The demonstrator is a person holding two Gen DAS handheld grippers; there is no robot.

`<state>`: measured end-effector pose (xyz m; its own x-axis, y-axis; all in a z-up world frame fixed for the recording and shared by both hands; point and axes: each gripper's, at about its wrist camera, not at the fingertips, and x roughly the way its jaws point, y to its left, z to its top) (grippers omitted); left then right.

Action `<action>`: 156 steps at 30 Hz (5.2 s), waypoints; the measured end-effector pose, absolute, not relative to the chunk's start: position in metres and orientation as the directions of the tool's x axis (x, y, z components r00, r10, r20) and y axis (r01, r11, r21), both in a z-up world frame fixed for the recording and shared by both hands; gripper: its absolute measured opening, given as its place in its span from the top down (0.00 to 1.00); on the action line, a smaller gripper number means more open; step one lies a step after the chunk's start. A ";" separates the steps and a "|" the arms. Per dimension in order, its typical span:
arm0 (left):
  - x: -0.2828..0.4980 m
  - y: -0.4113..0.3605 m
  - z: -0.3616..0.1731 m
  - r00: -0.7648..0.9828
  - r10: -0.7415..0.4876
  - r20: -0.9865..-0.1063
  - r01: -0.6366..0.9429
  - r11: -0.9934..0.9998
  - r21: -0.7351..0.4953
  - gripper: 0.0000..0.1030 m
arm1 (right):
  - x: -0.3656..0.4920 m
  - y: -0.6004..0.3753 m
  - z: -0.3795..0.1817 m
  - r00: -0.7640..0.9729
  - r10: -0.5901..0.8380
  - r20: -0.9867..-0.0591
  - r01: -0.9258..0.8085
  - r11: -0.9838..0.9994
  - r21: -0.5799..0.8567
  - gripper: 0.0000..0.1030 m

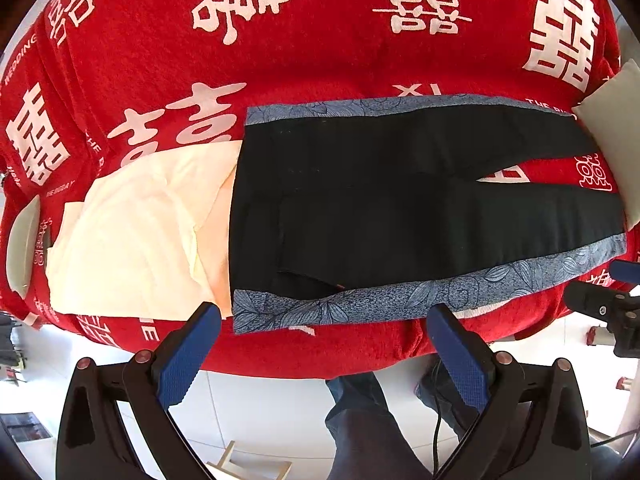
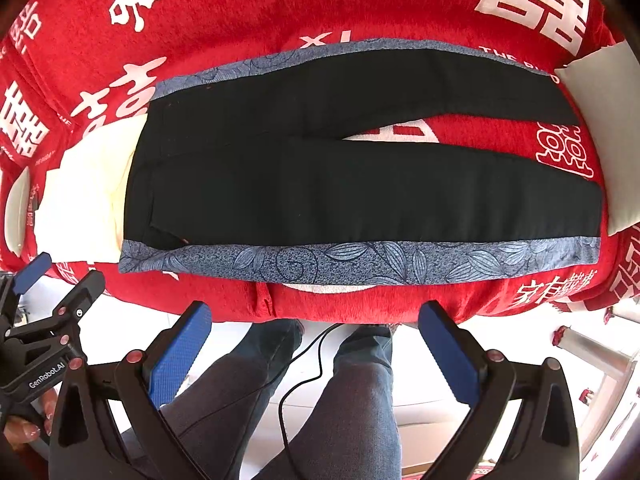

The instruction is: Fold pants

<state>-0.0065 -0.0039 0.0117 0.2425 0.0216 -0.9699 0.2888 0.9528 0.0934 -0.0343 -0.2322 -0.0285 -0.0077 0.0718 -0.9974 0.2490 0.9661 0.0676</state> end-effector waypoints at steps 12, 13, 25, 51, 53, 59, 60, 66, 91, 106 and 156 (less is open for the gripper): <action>-0.008 -0.006 0.014 0.249 0.033 -0.968 0.282 0.954 0.105 0.00 | -0.035 -0.235 -0.026 0.003 0.072 -0.997 0.250 0.966 0.071 0.00; -0.008 -0.006 0.014 0.250 0.034 -0.968 0.281 0.954 0.106 0.00 | -0.035 -0.235 -0.026 0.004 0.072 -0.997 0.249 0.966 0.071 0.00; -0.009 -0.006 0.015 0.253 0.045 -0.967 0.271 0.956 0.115 0.00 | -0.035 -0.235 -0.026 0.006 0.076 -0.997 0.247 0.966 0.076 0.00; -0.026 -0.041 0.025 0.244 0.097 -0.965 0.109 0.986 0.127 0.00 | -0.047 -0.296 -0.022 0.025 0.118 -0.993 0.200 0.972 0.120 0.00; -0.029 -0.044 0.026 0.240 0.090 -0.966 0.093 0.989 0.115 0.00 | -0.051 -0.302 -0.024 0.014 0.121 -0.993 0.193 0.974 0.122 0.00; -0.032 -0.026 0.018 0.221 -0.036 -0.975 -0.012 0.999 -0.039 0.00 | -0.062 -0.311 -0.037 0.027 0.258 -0.966 0.246 0.935 0.257 0.00; -0.031 -0.019 0.013 0.216 -0.058 -0.975 -0.029 0.997 -0.066 0.00 | -0.064 -0.311 -0.041 0.036 0.300 -0.953 0.267 0.916 0.299 0.00; -0.019 0.027 -0.052 0.156 -0.155 -0.975 -0.132 0.975 -0.177 0.00 | -0.082 -0.312 -0.109 0.132 0.620 -0.774 0.485 0.640 0.596 0.00; 0.001 0.072 -0.191 0.149 -0.452 -0.880 -0.287 0.831 -0.476 0.00 | -0.078 -0.267 -0.259 0.447 0.748 -0.490 0.529 0.221 0.819 0.56; 0.015 0.104 -0.189 0.205 -0.441 -0.874 -0.316 0.815 -0.486 0.81 | -0.105 -0.301 -0.259 0.505 0.679 -0.533 0.604 0.163 0.780 0.91; 0.258 -0.045 -0.164 0.234 0.006 -0.972 0.017 1.000 0.010 0.19 | 0.240 -0.318 -0.191 0.019 0.520 -0.854 -0.044 0.854 0.519 0.38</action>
